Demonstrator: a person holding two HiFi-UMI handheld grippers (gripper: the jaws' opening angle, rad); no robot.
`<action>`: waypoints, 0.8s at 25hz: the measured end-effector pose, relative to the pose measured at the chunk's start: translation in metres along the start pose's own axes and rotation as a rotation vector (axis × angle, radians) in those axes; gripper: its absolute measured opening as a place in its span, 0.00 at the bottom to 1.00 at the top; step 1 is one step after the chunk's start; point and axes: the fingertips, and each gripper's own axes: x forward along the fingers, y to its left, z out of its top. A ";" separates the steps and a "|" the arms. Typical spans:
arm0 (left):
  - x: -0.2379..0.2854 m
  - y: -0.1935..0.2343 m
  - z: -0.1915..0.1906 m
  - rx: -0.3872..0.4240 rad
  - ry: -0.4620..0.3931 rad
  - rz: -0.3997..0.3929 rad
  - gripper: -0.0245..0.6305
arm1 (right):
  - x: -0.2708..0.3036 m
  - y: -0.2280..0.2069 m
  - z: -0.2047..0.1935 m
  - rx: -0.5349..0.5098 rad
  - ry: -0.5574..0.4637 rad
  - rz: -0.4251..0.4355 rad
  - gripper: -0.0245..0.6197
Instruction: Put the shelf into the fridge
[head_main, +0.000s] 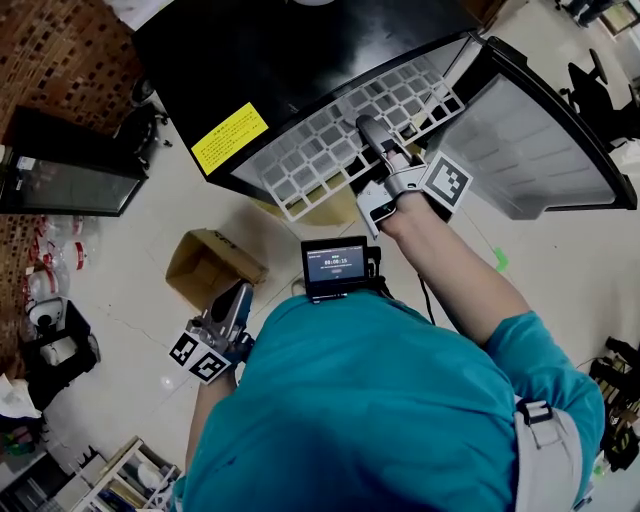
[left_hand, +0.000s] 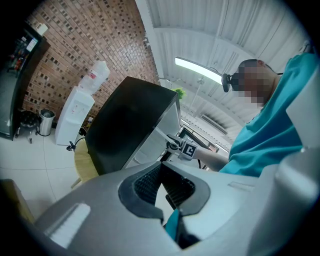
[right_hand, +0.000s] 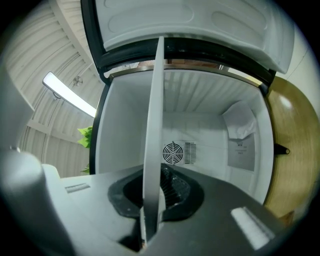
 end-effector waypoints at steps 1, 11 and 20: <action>0.000 0.000 0.000 0.001 0.000 0.000 0.04 | 0.003 0.000 0.000 -0.002 0.004 -0.001 0.08; -0.004 -0.003 -0.002 0.004 -0.010 0.014 0.04 | 0.032 0.004 0.000 -0.005 0.059 -0.024 0.08; -0.007 -0.010 -0.002 0.000 -0.018 0.031 0.04 | 0.055 0.014 0.003 -0.015 0.120 -0.033 0.09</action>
